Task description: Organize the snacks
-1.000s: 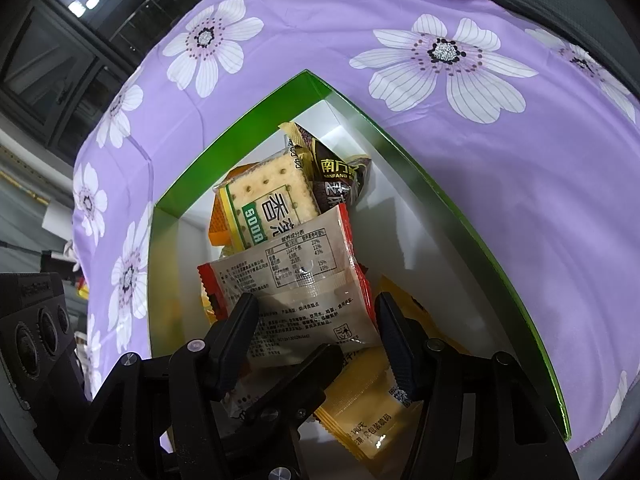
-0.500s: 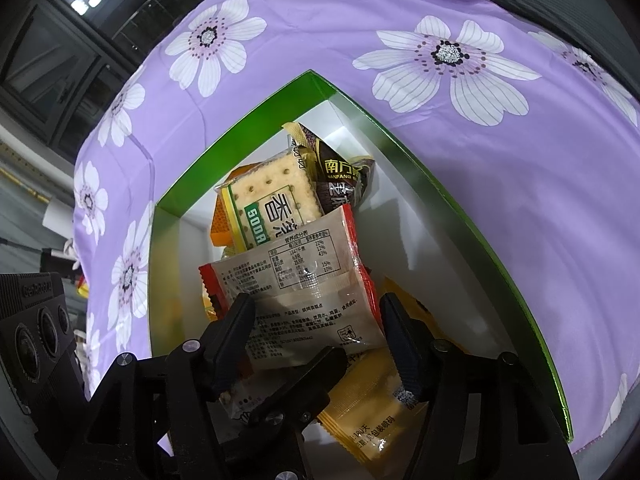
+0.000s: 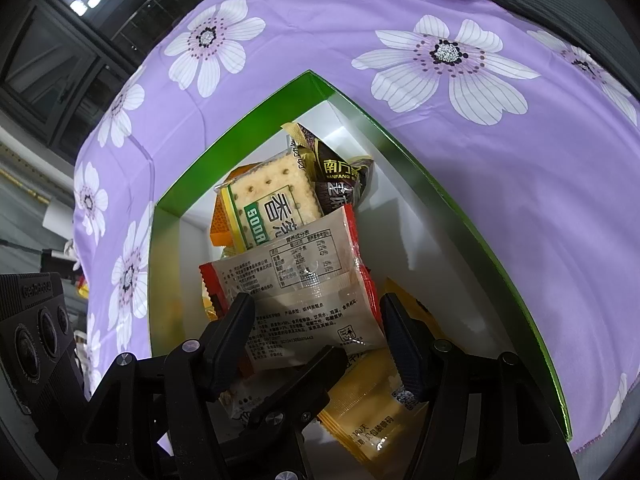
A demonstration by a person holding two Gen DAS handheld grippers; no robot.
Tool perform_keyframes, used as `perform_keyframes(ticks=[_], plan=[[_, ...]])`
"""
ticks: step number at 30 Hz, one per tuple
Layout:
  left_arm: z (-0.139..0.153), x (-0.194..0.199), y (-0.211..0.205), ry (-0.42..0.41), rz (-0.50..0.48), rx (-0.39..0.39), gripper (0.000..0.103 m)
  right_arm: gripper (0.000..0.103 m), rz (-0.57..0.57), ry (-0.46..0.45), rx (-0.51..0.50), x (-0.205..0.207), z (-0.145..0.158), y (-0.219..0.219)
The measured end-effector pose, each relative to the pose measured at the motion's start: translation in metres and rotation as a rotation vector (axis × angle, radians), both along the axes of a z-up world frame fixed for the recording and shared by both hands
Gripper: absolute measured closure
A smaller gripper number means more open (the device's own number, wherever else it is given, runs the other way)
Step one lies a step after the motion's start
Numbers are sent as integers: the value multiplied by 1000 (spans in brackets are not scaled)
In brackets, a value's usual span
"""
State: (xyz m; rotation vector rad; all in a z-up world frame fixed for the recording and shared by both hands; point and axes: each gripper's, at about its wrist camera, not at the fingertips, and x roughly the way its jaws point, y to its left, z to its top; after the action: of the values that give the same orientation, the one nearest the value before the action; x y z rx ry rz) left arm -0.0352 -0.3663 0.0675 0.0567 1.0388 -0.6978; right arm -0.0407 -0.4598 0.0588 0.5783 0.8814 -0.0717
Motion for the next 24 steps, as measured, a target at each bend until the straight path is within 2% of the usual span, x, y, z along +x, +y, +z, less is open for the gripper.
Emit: perform_keyframes(ticks=[10, 13, 16, 24], plan=[[7, -5, 2, -11, 5, 10, 52, 30, -16, 1, -45, -4, 8, 4], [16, -10, 6, -59, 9, 21, 47, 29, -20, -19, -54, -8, 13, 6], [23, -12, 13, -95, 33, 33, 32, 25, -23, -47, -63, -13, 20, 7], [42, -20, 33, -161, 64, 10, 22, 25, -41, -123, -111, -28, 44, 16]])
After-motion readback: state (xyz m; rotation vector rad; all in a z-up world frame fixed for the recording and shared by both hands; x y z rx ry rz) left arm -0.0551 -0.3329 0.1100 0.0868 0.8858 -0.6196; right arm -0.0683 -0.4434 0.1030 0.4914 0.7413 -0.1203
